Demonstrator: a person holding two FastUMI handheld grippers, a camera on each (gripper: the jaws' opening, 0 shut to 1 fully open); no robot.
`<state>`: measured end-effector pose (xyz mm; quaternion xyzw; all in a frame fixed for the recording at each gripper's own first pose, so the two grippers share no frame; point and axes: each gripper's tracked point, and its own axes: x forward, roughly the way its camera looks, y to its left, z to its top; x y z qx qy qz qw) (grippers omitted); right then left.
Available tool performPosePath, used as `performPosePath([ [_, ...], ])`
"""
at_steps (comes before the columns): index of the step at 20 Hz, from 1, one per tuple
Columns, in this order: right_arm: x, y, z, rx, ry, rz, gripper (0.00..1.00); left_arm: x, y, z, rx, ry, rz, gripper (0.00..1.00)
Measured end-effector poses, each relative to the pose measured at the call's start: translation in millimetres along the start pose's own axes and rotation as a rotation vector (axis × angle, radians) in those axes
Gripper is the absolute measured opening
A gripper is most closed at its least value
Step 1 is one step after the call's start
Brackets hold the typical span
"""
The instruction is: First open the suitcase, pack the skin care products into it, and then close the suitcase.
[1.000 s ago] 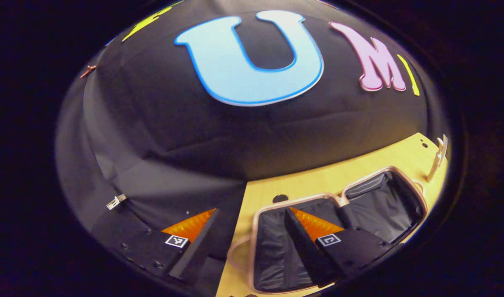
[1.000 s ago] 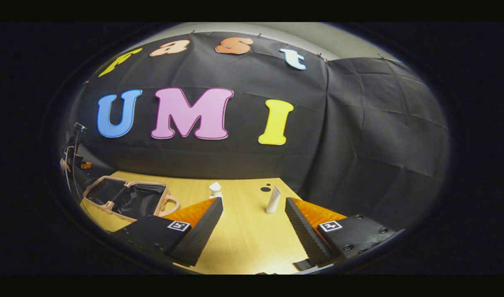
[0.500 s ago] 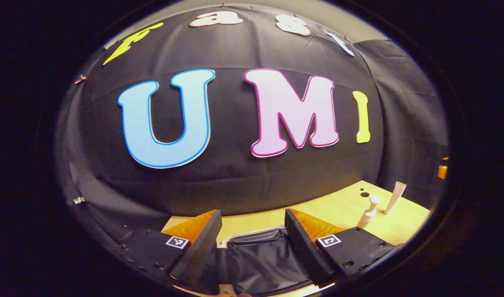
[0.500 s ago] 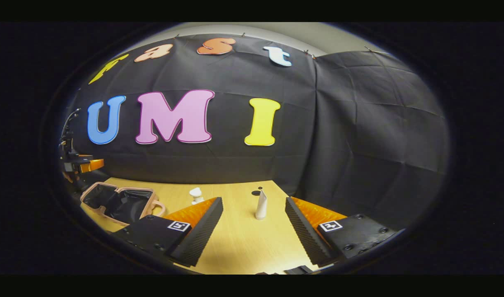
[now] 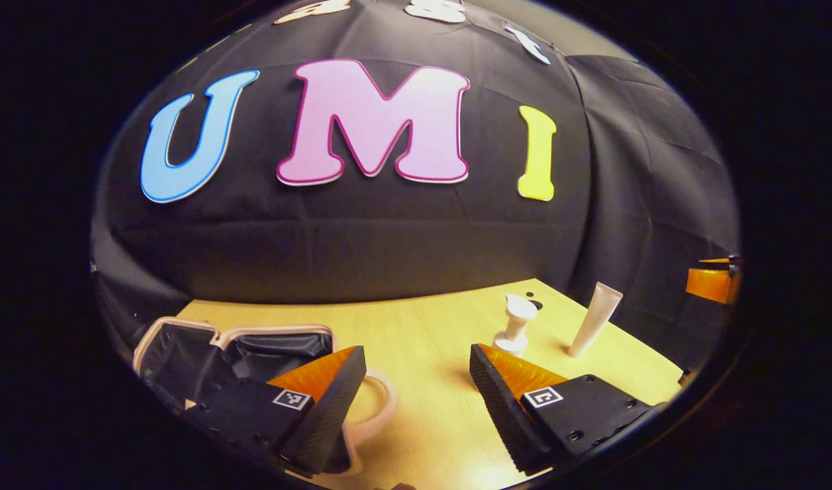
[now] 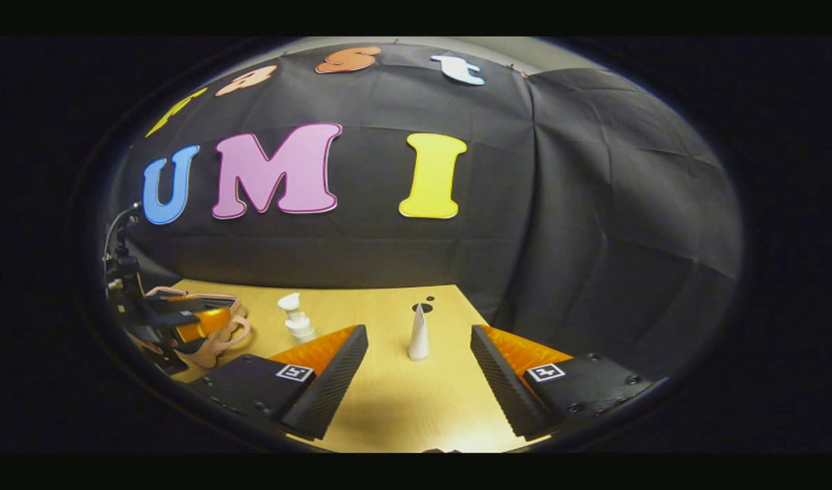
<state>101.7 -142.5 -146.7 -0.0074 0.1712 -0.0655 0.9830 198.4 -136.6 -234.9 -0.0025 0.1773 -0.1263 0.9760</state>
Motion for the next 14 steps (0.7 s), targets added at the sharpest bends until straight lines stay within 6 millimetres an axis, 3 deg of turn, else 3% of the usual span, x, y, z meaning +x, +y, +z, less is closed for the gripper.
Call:
performPosePath([
  [3,16.2,-6.5,-14.0,-0.039,0.023,0.022,0.97,22.9,-29.0,-29.4,-0.010,0.051,-0.035,0.98],
  [7,35.8,-10.6,-27.0,-0.053,0.047,0.041,0.97,60.9,-63.5,-51.0,0.031,0.074,-0.087,0.98],
  [14,57.5,-12.8,-62.7,-0.038,0.118,0.052,0.98,136.0,-97.7,-64.4,0.106,0.063,-0.091,0.98],
])
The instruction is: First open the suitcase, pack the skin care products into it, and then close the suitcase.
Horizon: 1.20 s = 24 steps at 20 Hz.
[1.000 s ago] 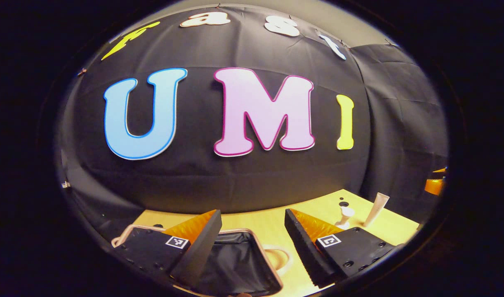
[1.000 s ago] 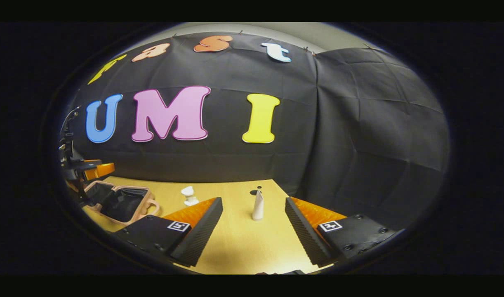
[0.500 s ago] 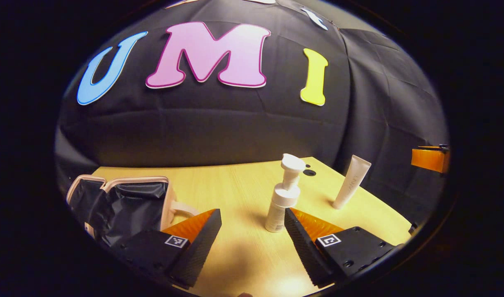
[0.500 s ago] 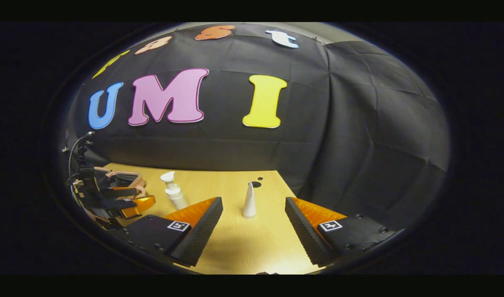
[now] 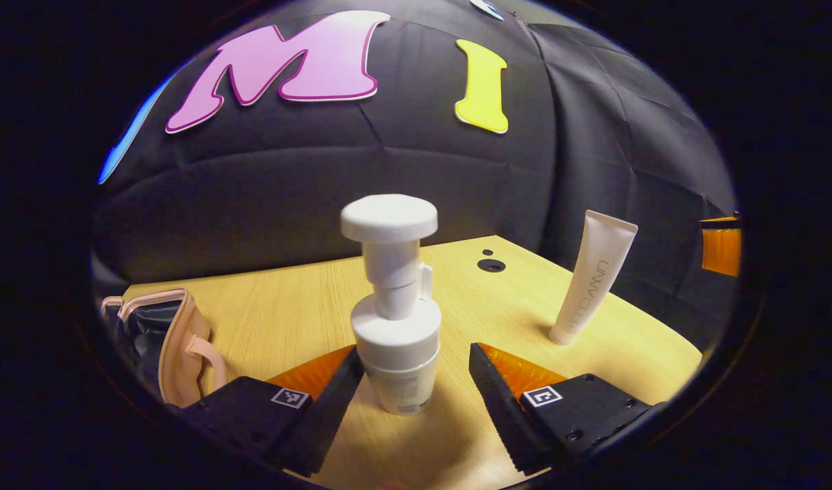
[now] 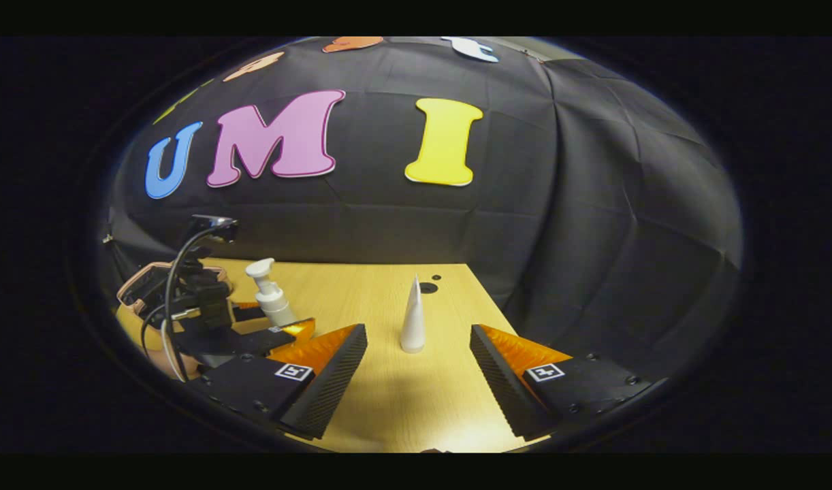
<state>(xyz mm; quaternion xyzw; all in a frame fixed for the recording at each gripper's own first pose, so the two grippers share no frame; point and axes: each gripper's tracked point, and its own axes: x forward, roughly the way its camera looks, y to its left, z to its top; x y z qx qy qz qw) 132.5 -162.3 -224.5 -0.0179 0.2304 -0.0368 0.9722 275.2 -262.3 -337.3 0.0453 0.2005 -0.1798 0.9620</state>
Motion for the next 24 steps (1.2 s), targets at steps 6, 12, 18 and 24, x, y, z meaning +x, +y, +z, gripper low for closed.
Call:
performPosePath([
  [6,18.0,-10.8,-22.7,0.022,0.058,-0.026,1.00,36.0,2.9,3.2,-0.006,-0.022,0.036,1.00],
  [12,55.1,3.5,-31.0,0.072,0.084,-0.010,0.97,32.1,6.6,-0.2,-0.038,0.014,-0.001,0.65],
  [18,123.9,0.6,-45.6,0.053,0.107,-0.041,0.97,-24.9,34.4,13.2,-0.106,-0.022,0.056,0.64],
  [24,178.8,-0.1,-63.3,0.148,0.133,-0.072,0.98,-81.6,57.1,21.4,-0.149,-0.028,0.103,0.64],
])
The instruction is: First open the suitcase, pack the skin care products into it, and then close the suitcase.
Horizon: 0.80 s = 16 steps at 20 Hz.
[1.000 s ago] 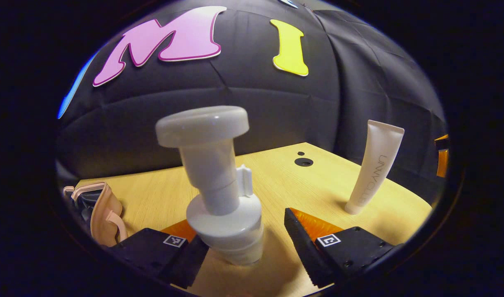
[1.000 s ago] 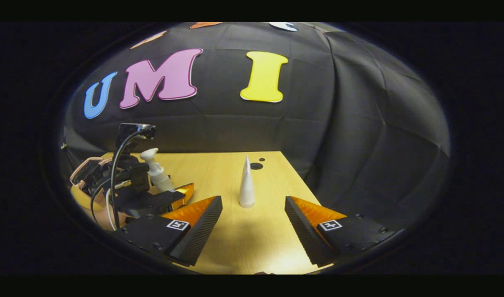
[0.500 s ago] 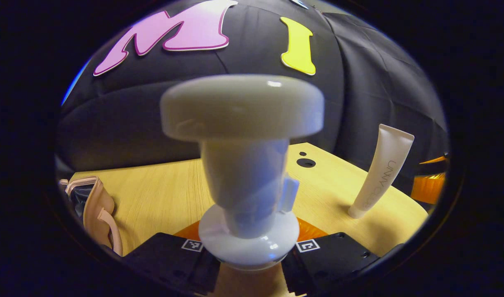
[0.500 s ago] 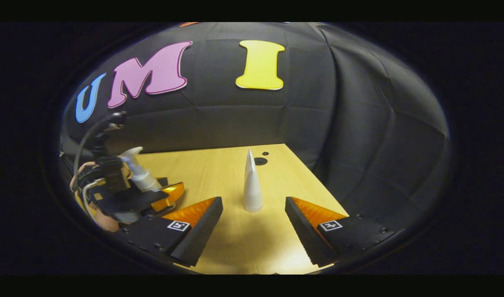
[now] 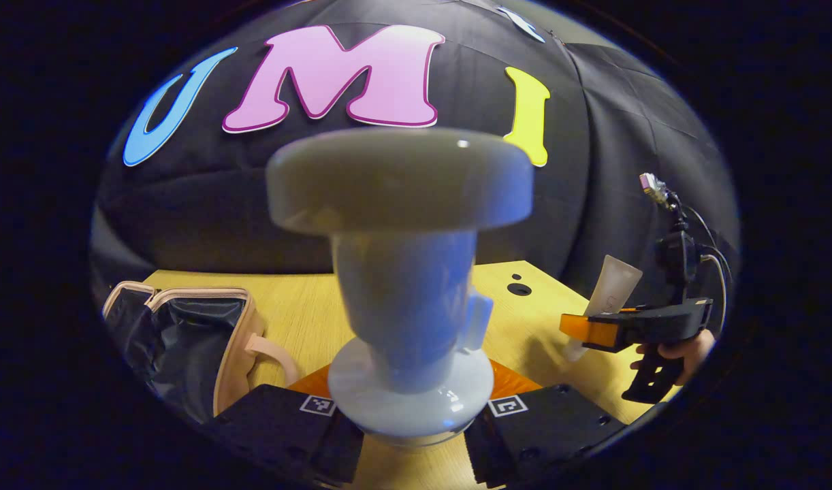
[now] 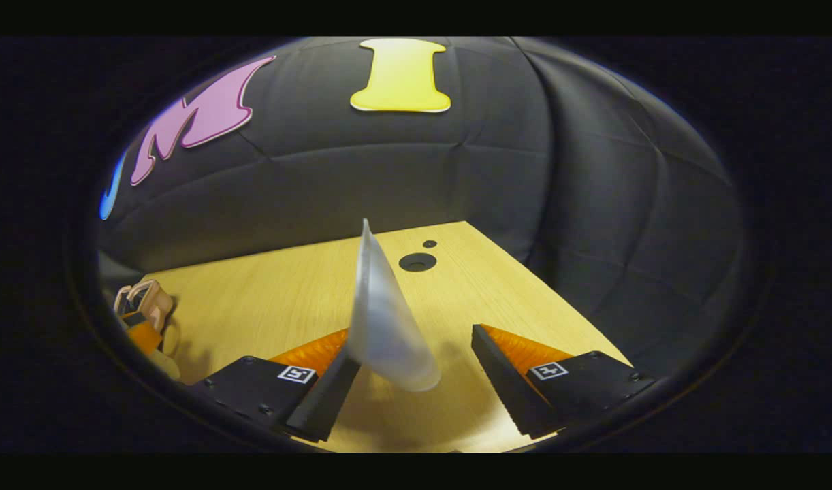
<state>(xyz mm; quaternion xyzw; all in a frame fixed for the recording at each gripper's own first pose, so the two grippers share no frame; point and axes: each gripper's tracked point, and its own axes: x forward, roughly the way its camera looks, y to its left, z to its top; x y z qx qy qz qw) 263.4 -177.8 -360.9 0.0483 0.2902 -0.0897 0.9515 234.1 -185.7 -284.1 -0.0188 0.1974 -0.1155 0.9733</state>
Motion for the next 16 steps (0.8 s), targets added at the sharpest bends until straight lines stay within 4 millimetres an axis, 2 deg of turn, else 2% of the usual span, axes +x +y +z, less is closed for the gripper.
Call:
performPosePath([
  [2,12.5,4.4,-5.6,-0.045,-0.006,-0.003,0.98,-12.5,7.8,0.4,-0.018,0.003,0.019,0.64],
  [4,16.0,5.4,-9.7,-0.094,-0.018,-0.011,0.98,-24.5,13.5,-0.5,-0.035,0.008,0.034,0.64],
  [5,19.5,4.6,-11.5,-0.110,-0.018,-0.019,0.91,-27.5,15.9,-1.2,-0.041,0.011,0.038,0.64],
  [8,26.0,5.0,-9.6,-0.109,-0.032,-0.023,0.61,-38.2,21.1,-0.2,-0.046,0.014,0.043,0.64],
  [10,25.8,8.3,-8.6,-0.088,-0.030,-0.004,0.51,-45.6,25.2,1.3,-0.048,0.015,0.047,0.64],
  [12,20.7,10.3,-13.0,-0.113,-0.011,0.011,0.45,-52.4,28.3,3.2,-0.052,0.013,0.051,0.64],
  [13,13.2,14.5,-15.3,-0.139,-0.003,0.028,0.45,-55.9,31.1,3.6,-0.055,0.008,0.052,0.64],
  [16,-12.7,32.4,3.5,-0.205,-0.063,0.068,0.42,-66.7,40.6,7.9,-0.082,-0.009,0.052,0.64],
])
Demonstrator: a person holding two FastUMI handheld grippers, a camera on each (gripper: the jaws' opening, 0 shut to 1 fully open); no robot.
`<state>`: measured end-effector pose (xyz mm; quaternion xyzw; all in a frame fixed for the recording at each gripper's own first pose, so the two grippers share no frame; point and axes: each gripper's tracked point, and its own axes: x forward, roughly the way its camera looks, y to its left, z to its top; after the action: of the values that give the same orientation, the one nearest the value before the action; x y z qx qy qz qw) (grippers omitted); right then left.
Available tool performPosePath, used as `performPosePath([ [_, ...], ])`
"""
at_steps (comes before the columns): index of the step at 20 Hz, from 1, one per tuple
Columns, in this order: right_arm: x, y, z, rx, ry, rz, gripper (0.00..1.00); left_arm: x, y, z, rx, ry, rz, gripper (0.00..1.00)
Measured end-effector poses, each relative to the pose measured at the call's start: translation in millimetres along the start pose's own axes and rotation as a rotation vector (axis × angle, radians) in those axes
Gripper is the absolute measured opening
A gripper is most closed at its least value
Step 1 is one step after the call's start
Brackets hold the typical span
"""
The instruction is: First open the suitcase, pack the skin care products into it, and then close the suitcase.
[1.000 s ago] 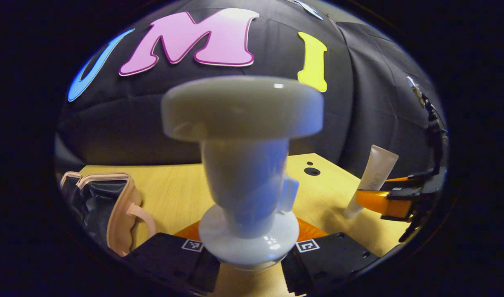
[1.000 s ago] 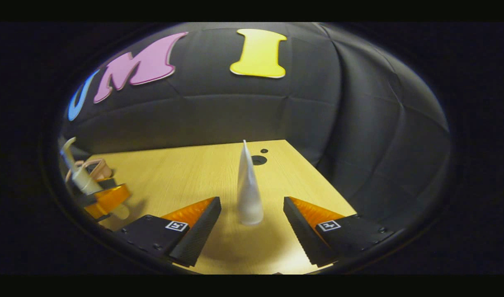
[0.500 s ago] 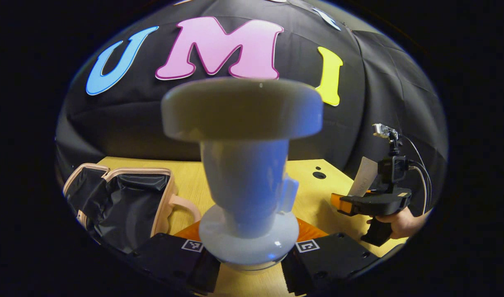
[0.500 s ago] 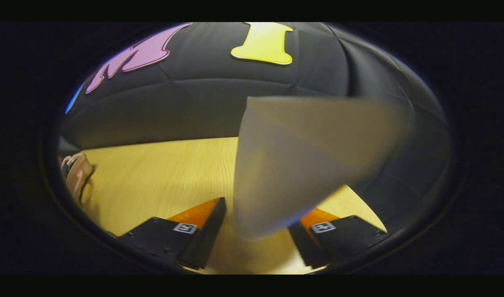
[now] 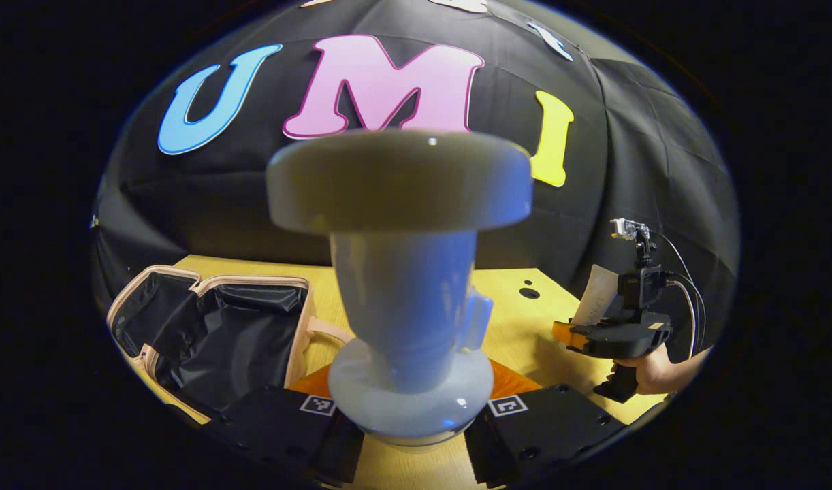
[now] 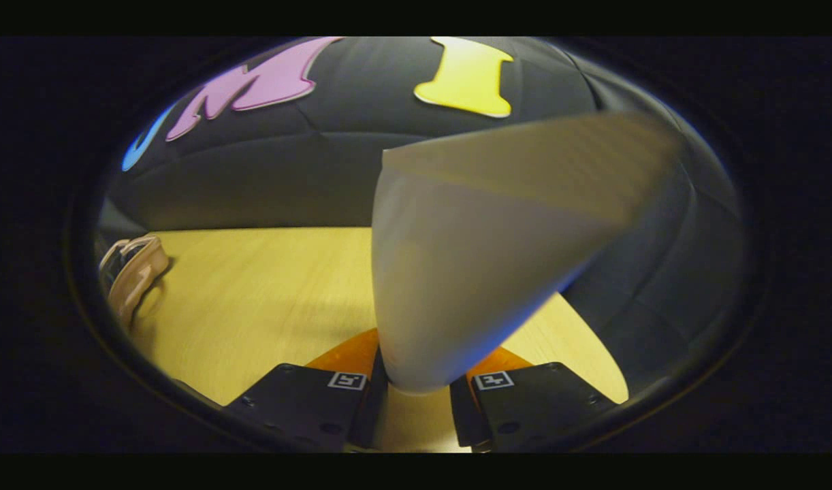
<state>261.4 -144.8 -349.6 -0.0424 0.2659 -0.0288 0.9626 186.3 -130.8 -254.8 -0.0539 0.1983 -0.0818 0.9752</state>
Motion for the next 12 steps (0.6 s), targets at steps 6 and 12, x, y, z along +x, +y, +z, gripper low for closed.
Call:
performPosePath([
  [6,-65.6,59.9,61.0,0.009,-0.108,0.047,0.42,-45.5,39.9,24.1,-0.023,-0.054,-0.007,0.64],
  [12,-163.5,147.7,93.4,-0.039,-0.169,0.121,0.42,-96.4,110.3,45.0,-0.008,-0.094,-0.019,0.64],
])
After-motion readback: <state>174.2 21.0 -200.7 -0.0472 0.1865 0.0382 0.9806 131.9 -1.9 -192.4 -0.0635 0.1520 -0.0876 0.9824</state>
